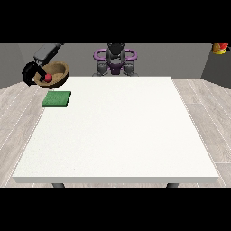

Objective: Pick the cup and pour the ball into the bowl, then pick the bowl and place it on the pad

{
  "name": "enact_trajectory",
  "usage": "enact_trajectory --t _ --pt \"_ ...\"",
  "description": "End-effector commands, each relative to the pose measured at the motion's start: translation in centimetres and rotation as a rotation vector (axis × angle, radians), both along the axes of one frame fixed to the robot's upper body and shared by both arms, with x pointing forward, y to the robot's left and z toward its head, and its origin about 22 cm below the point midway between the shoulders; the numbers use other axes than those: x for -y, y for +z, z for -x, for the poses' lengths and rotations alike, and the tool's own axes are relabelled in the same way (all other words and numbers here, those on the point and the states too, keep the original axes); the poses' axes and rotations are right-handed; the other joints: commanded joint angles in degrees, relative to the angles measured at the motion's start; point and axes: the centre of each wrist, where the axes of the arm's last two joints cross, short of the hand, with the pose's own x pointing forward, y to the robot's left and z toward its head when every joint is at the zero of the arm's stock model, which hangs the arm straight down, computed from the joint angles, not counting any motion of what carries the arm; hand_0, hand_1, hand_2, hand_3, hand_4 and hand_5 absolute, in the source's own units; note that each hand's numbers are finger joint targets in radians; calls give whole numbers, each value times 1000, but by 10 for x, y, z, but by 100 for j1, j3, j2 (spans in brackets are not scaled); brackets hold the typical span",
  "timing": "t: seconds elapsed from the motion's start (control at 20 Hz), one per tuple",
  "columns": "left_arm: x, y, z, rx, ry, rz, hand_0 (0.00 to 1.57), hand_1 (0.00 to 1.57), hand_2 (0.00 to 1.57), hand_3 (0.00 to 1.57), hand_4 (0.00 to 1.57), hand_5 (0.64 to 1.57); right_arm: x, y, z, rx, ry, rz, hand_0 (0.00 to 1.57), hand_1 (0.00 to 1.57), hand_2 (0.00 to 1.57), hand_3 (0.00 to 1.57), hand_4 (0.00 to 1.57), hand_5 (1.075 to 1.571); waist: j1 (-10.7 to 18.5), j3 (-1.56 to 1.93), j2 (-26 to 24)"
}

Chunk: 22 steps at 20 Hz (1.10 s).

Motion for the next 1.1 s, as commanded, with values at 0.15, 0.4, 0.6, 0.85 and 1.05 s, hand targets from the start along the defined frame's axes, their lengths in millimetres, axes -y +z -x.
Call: enact_trajectory --t 0.15,0.4,0.6,0.85,1.05 --pt "-3 -8 -2 -18 34 -7 0 0 0 0 1205 1555 -50 -31 -21 1 40 -70 1571 1571 1571 537 1017 1571 -144 -2 -29" --pt "-9 16 9 25 -20 -22 0 0 0 0 1199 1559 9 -18 2 78 -93 -196 1571 1571 1571 738 905 1569 80 5 152" --pt "-11 24 7 52 -1 -7 0 0 0 0 1189 1562 13 6 -8 34 -170 -75 1571 1571 1571 1155 0 1551 158 0 280" --pt "-6 15 7 23 9 -20 0 0 0 0 1195 1561 20 3 -4 53 -202 -75 1508 1508 1412 824 0 1552 80 4 160" --pt "-18 21 13 94 31 -27 0 0 0 0 1185 1563 12 8 -15 135 -174 -132 1463 1463 1413 835 0 1532 126 4 556"
